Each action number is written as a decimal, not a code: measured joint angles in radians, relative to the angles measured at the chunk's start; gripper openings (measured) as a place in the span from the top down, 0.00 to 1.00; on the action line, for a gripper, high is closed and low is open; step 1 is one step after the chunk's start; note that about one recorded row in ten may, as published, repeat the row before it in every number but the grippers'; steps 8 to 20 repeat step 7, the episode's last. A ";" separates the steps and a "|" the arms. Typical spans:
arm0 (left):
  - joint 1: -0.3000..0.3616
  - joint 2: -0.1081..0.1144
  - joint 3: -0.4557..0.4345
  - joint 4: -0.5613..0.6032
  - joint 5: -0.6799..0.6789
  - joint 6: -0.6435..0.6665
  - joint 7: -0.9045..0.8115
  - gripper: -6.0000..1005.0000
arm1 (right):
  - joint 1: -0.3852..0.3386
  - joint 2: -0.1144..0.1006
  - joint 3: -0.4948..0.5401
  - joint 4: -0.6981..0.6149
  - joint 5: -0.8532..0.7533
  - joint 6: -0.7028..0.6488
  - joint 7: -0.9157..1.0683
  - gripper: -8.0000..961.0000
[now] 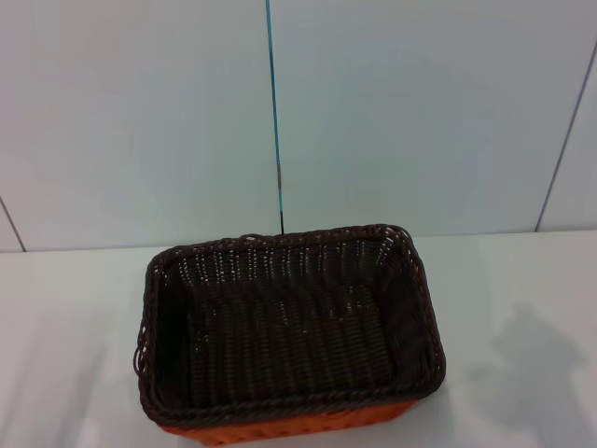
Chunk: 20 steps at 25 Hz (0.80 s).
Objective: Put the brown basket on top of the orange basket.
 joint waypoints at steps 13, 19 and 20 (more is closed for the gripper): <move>0.003 -0.001 -0.010 0.002 0.000 0.009 0.000 0.20 | -0.009 0.001 -0.010 -0.050 0.052 -0.098 0.000 0.92; 0.003 -0.001 -0.010 0.002 0.000 0.009 0.000 0.20 | -0.009 0.001 -0.010 -0.050 0.052 -0.098 0.000 0.92; 0.003 -0.001 -0.010 0.002 0.000 0.009 0.000 0.20 | -0.009 0.001 -0.010 -0.050 0.052 -0.098 0.000 0.92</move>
